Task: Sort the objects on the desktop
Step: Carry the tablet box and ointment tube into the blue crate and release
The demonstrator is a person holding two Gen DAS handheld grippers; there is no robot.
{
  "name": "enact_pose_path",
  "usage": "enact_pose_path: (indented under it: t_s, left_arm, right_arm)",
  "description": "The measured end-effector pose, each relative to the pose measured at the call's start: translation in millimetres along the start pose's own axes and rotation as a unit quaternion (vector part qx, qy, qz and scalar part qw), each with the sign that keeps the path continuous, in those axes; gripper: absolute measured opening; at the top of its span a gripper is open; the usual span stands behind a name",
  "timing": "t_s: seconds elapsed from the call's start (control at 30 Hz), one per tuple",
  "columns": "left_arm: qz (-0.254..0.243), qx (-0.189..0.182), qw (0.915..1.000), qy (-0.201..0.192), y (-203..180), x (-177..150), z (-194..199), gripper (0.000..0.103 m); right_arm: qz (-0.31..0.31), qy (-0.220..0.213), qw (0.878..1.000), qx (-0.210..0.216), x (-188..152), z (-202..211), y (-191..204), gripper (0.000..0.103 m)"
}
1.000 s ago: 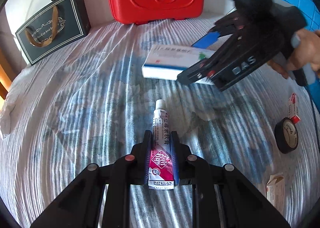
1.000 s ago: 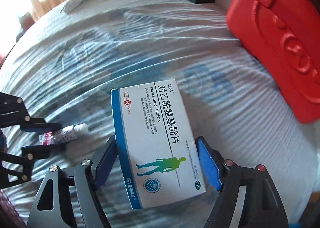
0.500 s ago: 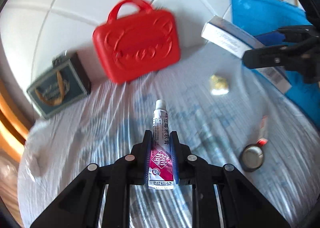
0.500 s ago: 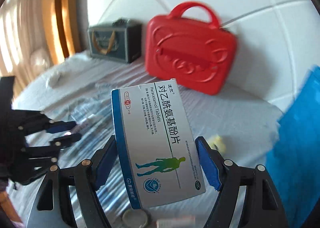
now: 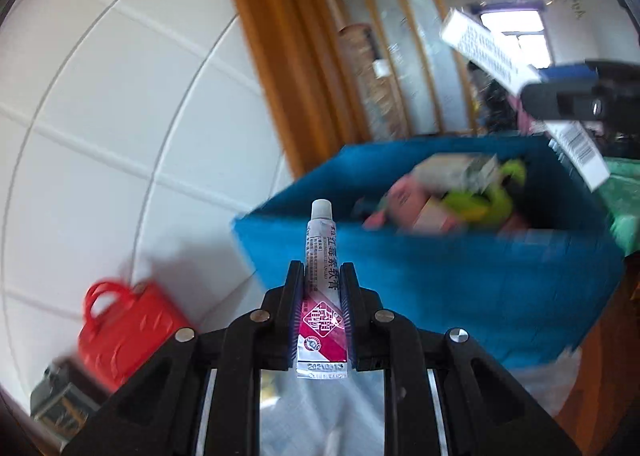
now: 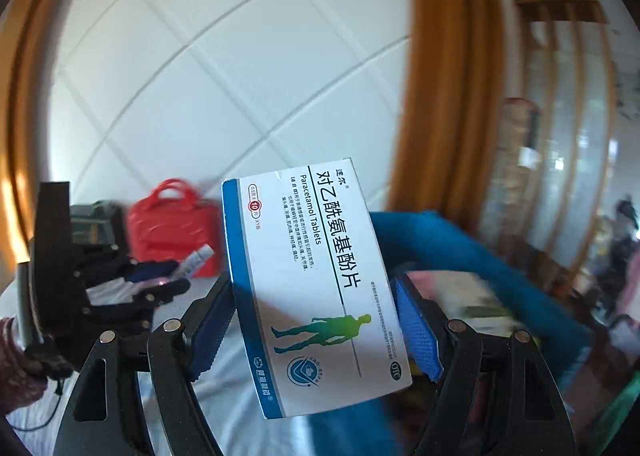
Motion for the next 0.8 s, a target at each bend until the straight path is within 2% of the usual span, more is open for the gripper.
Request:
enact_pose_path:
  t_s: [0.1, 0.2, 0.33, 0.37, 0.4, 0.43, 0.5, 0.6, 0.8]
  left_arm:
    - [0.003, -0.021, 0.9997, -0.014, -30, 59, -19, 0.018]
    - [0.015, -0.026, 0.9995, -0.004, -55, 112, -48, 0.018]
    - [0.035, 0.000, 0.9993, 0.012, -67, 157, -82, 0.019]
    - [0.047, 0.013, 0.9986, 0.018, -66, 165, -91, 0.023]
    - [0.057, 0.021, 0.9978, 0.027, -64, 172, -100, 0.042]
    - [0.067, 0.030, 0.9967, 0.035, -62, 177, -107, 0.070]
    - [0.084, 0.057, 0.9945, 0.025, -57, 184, -110, 0.090]
    - [0.086, 0.090, 0.9921, 0.011, -55, 189, -107, 0.102]
    - [0.108, 0.117, 0.9871, 0.013, -48, 176, -99, 0.102]
  right_arm:
    - [-0.031, 0.013, 0.999, -0.026, 11, -1, -68, 0.077]
    - [-0.062, 0.031, 0.997, -0.018, 22, -20, -118, 0.077]
    - [-0.074, 0.039, 0.997, -0.004, 46, -49, -162, 0.078]
    - [-0.074, 0.042, 0.996, -0.002, 53, -58, -168, 0.078]
    - [-0.073, 0.052, 0.996, 0.000, 63, -71, -175, 0.079]
    - [-0.075, 0.058, 0.996, -0.001, 69, -81, -183, 0.079]
    - [-0.088, 0.065, 0.994, -0.003, 79, -94, -203, 0.089]
    - [-0.104, 0.050, 0.993, 0.013, 85, -97, -215, 0.093]
    - [-0.116, 0.011, 0.993, 0.029, 80, -79, -229, 0.094]
Point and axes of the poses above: each gripper's, at about its wrist camera, not at the fingertips, and z roughly against the way its jaws point, y to its left, x to its top, the point moved 6 cm from there along -z, roughly the way its jaws point, and after that the axes turned 14 degrees about y, right-handed, at the moved point
